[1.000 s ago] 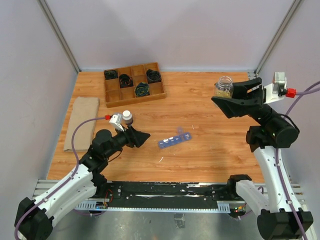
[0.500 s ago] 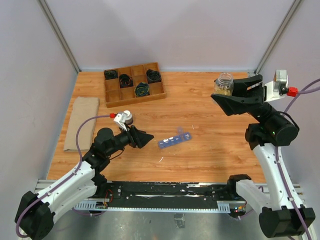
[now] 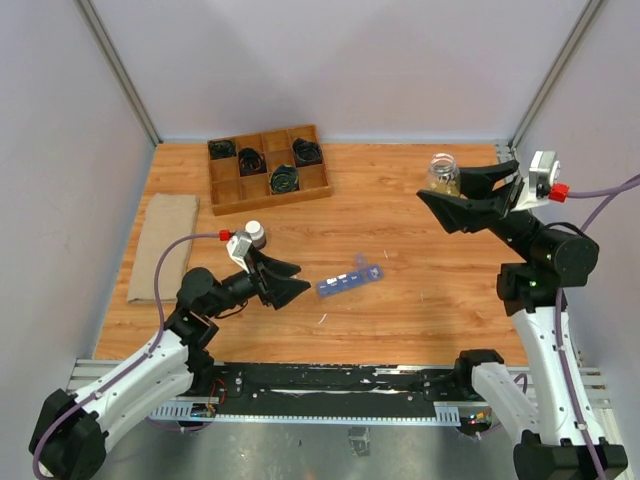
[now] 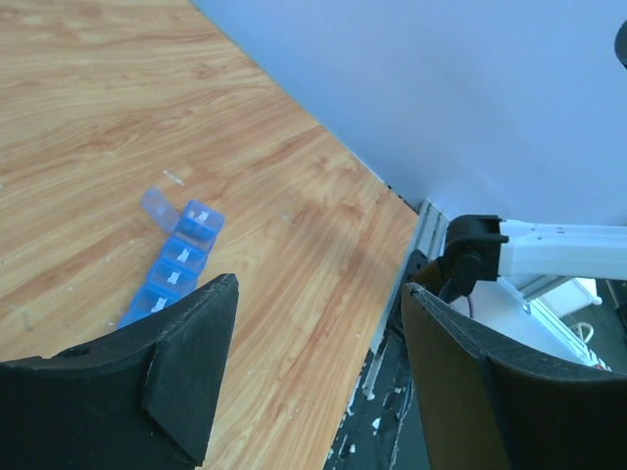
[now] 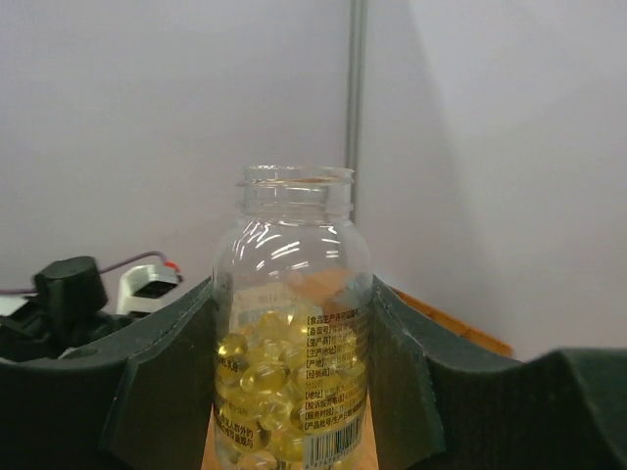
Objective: Sort the pills into containers
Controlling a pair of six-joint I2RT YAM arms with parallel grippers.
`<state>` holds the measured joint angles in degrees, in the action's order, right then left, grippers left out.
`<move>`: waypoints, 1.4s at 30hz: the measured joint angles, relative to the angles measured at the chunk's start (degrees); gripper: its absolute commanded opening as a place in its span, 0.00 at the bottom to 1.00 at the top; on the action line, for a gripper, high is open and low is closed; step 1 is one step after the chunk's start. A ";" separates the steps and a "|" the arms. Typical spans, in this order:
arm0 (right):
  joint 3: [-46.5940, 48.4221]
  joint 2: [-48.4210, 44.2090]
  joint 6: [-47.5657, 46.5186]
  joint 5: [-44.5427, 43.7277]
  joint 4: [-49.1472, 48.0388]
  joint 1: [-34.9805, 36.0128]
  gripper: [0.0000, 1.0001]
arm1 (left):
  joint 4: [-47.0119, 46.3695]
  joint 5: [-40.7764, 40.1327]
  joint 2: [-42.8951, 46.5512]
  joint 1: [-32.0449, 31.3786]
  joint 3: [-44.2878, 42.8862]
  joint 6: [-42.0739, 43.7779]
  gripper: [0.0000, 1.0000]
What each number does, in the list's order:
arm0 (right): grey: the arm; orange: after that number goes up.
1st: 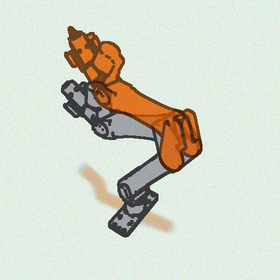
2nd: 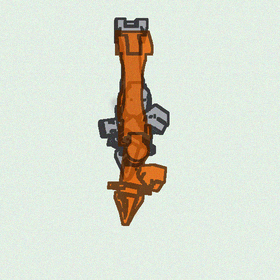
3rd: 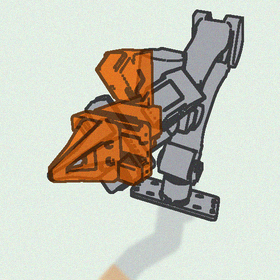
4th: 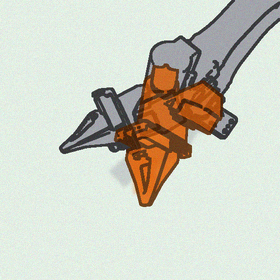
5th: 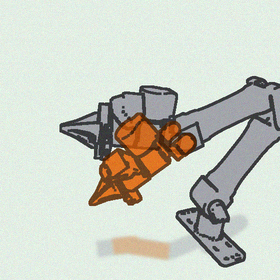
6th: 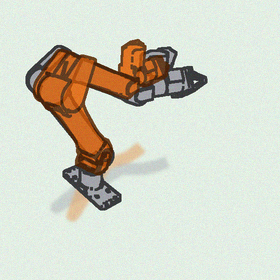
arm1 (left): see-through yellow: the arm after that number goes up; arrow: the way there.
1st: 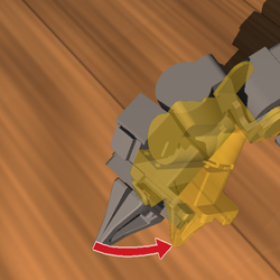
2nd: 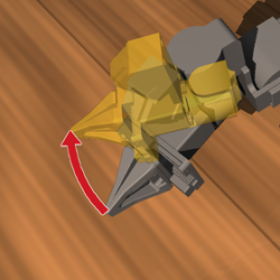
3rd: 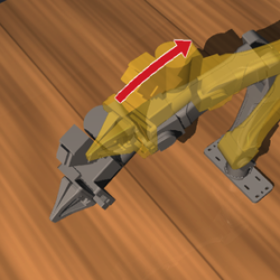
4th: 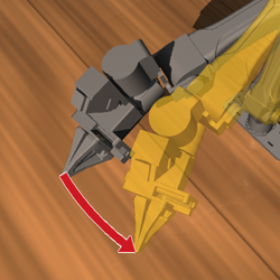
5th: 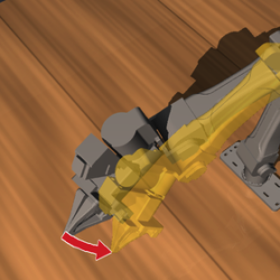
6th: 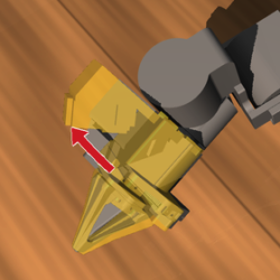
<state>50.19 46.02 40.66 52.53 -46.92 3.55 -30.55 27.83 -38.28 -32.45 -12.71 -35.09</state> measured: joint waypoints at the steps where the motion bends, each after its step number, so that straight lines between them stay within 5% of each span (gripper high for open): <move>1: 0.79 -0.11 -2.29 -0.76 3.45 -0.37 0.01 | -0.61 0.52 0.39 -0.09 0.22 -0.02 0.72; 3: 3.72 1.68 -3.50 -1.60 6.49 -1.70 0.01 | -1.86 1.05 1.70 -0.74 0.28 0.24 0.73; 8: 3.76 11.30 10.10 3.69 -13.53 0.02 0.01 | -4.98 1.40 3.65 -4.85 0.28 2.86 0.74; 14: -0.83 1.57 0.35 10.49 -3.37 2.01 0.02 | -9.40 -1.86 3.65 -15.56 -1.25 6.14 0.85; 24: -12.48 -8.70 -22.40 19.28 14.64 2.67 0.04 | -22.14 -26.43 -8.55 -32.24 -10.88 -2.56 0.97; 32: -13.86 -10.08 -35.69 20.33 29.05 2.75 0.04 | -10.91 -42.14 -21.68 -39.54 -29.38 -4.70 0.99; 42: -13.86 -11.28 -40.41 20.76 32.79 2.82 0.04 | 10.88 -56.87 -31.87 -42.84 -44.76 -8.46 0.99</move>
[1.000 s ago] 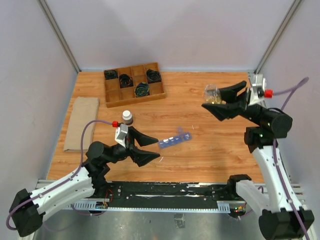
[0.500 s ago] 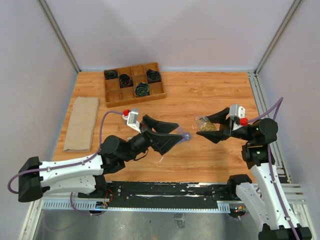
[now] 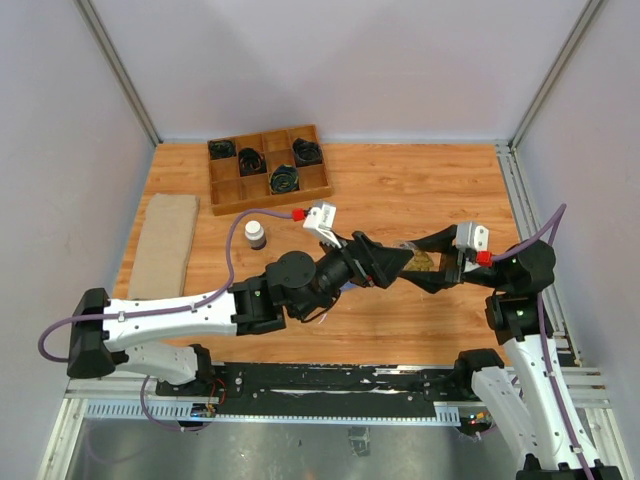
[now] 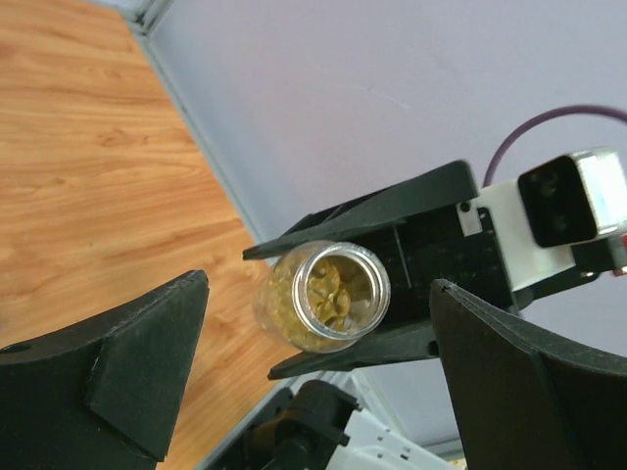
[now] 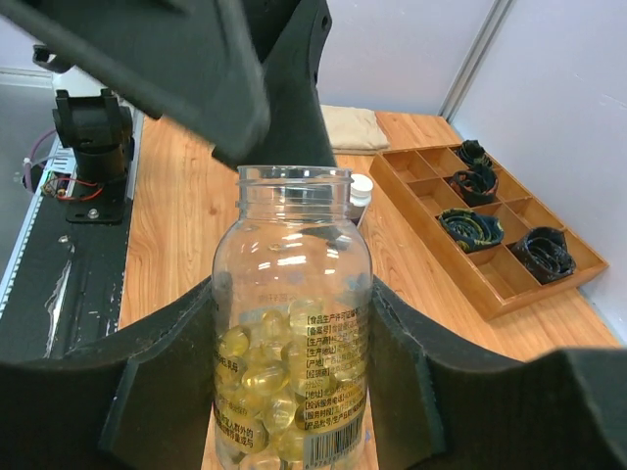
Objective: Sort the pills into containers
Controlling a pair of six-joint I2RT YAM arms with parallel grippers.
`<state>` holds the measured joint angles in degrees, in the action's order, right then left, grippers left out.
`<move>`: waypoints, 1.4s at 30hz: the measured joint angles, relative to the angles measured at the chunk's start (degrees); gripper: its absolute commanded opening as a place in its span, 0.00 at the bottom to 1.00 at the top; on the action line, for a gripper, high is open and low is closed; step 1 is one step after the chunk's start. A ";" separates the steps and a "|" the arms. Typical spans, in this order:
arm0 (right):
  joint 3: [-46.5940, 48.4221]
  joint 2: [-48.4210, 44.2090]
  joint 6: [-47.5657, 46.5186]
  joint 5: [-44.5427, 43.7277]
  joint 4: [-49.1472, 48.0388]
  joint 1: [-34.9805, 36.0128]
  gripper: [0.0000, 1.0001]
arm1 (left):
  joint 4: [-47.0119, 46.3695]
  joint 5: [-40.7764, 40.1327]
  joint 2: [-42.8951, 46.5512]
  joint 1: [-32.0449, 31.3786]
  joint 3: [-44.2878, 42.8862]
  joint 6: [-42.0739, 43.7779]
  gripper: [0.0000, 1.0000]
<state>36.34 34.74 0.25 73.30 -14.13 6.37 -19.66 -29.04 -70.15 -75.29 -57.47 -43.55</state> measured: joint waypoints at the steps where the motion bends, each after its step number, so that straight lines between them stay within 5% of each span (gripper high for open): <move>1: 0.00 0.00 -0.17 0.00 0.17 0.00 0.03 | 1.14 -0.79 -0.72 -0.59 -0.57 -0.02 0.98; 16: 0.00 0.04 -1.90 -0.02 2.01 0.00 0.03 | 9.55 -8.70 -6.21 -3.69 -7.08 -0.44 0.76; 36: 0.00 0.90 -4.24 -0.48 3.39 0.48 0.05 | 12.11 -7.65 -7.76 -3.72 -8.74 -2.36 0.58; 42: 0.00 1.22 -5.03 -0.72 3.91 0.74 0.20 | 12.13 -7.54 -7.87 -3.72 -8.74 -2.67 0.39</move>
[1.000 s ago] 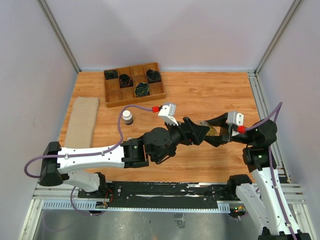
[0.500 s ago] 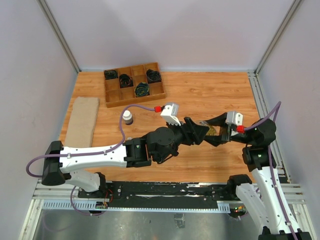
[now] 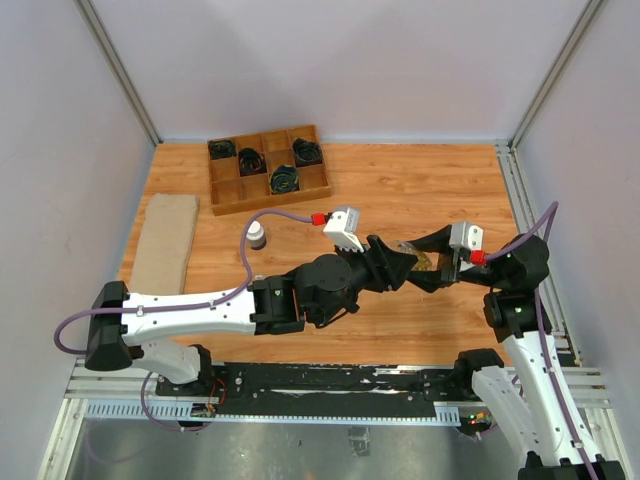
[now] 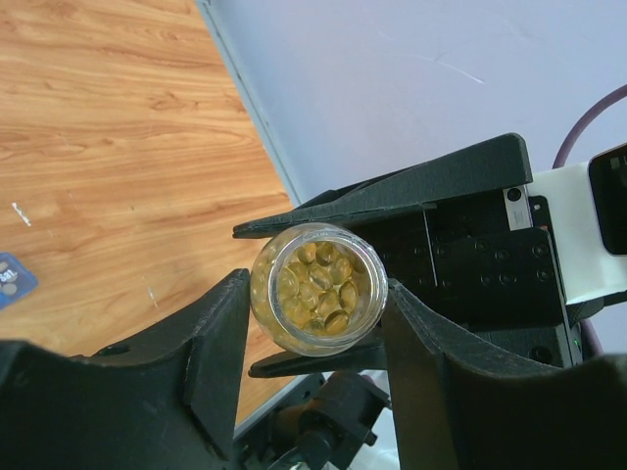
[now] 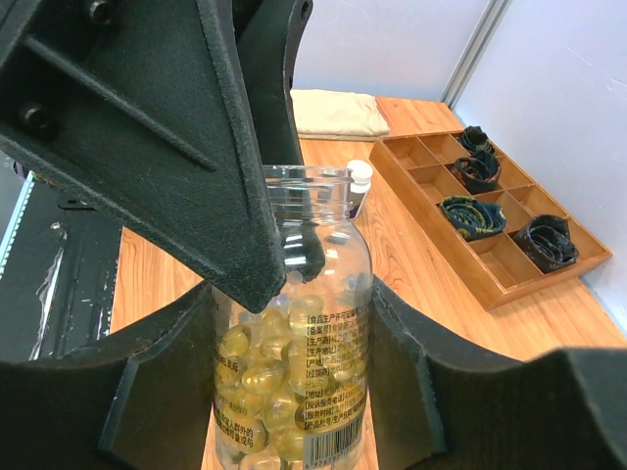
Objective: Sort the pills into containers
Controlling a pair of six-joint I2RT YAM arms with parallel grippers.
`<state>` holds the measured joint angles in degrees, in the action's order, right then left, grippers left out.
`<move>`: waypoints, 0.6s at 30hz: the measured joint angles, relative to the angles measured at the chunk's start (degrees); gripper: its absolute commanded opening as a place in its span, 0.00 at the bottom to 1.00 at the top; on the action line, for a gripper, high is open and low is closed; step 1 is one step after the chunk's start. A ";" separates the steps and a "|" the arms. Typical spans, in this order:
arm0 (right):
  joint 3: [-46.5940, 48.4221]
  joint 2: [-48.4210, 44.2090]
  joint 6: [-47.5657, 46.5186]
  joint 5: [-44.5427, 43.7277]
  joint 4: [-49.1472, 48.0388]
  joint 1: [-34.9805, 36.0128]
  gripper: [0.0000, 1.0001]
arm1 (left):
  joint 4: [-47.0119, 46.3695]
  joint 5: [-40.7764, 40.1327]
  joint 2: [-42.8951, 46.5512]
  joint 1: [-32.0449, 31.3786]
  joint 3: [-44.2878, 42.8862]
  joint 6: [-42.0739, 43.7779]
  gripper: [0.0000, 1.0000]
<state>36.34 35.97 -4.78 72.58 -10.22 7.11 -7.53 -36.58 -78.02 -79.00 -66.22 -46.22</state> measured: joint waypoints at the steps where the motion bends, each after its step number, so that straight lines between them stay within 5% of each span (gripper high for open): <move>1: 0.00 0.00 -0.02 -0.02 0.07 0.00 0.23 | 0.02 0.00 0.00 0.00 0.00 0.02 0.36; 7: 0.00 -0.02 -0.46 -0.13 0.42 0.02 0.46 | 0.00 -0.09 0.00 0.00 0.02 0.02 0.26; 18: 0.02 -0.02 -1.49 -0.24 1.49 0.15 0.51 | -0.02 -0.46 0.00 -0.15 0.26 -0.15 0.22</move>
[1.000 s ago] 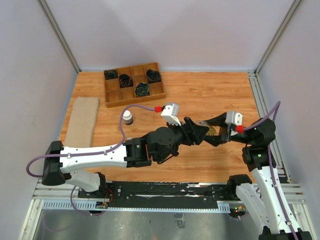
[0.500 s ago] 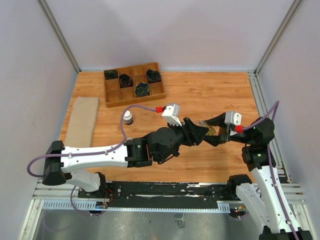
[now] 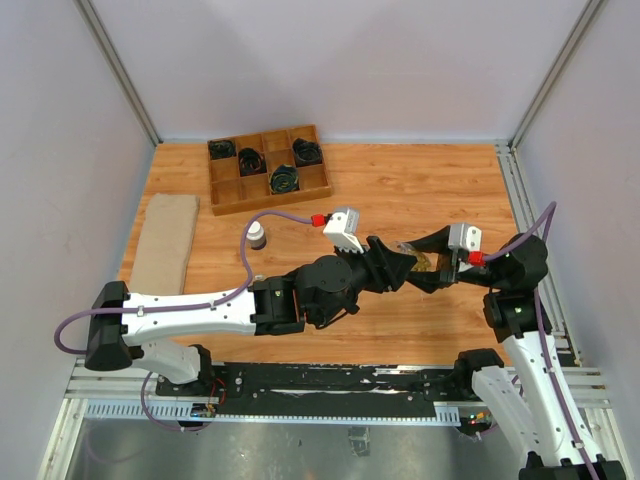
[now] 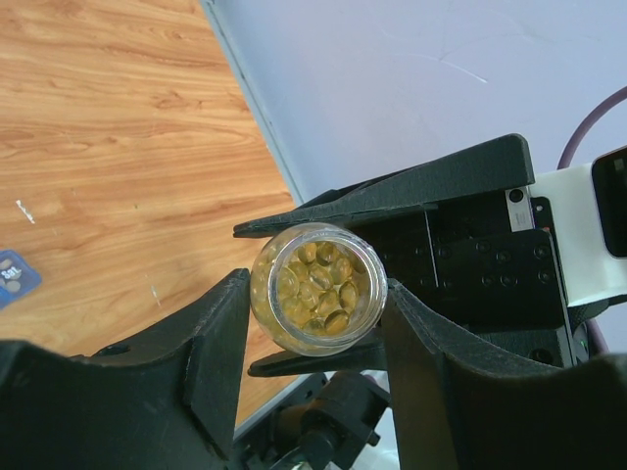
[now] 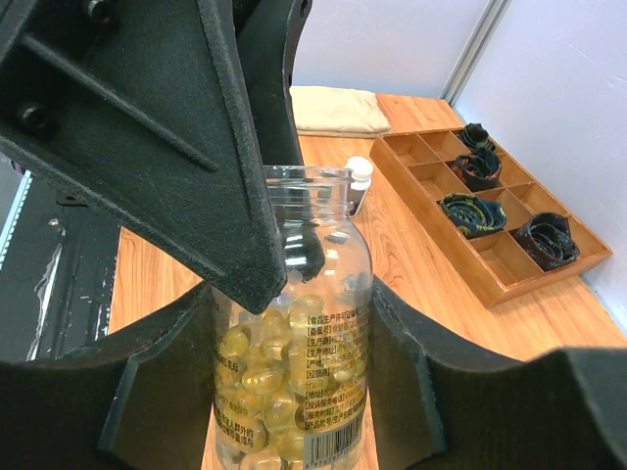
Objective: Sort the pills into containers
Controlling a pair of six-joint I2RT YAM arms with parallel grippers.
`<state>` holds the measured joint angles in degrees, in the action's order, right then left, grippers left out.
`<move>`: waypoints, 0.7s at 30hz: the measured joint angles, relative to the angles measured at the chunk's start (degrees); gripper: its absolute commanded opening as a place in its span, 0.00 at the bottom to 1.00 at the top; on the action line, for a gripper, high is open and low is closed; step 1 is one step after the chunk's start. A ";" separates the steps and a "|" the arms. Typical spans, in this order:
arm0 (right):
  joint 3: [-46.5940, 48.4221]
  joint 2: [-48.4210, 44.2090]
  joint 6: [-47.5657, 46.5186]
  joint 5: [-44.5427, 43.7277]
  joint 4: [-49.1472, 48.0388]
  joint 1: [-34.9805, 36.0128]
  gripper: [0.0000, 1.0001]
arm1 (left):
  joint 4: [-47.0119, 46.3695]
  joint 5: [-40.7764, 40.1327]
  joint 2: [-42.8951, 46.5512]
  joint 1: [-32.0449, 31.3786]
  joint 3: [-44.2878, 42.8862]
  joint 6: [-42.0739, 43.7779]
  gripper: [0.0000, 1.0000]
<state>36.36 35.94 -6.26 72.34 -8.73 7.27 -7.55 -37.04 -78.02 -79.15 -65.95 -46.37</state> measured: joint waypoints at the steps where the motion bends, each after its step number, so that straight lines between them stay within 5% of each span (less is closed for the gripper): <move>1: 0.00 0.02 -0.13 -0.17 0.11 0.15 0.51 | 0.02 -0.04 0.00 0.00 0.02 0.02 0.22; 12: 0.24 0.42 -1.31 -1.42 1.38 0.63 0.57 | -0.07 -0.79 0.02 0.00 0.11 0.07 0.21; 21: 0.35 0.70 -1.46 -1.92 1.97 0.92 0.37 | -0.07 -1.31 0.00 0.00 0.17 0.07 0.24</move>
<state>36.71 36.64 -7.73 70.41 -6.76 8.19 -7.62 -38.35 -78.02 -79.15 -65.78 -46.30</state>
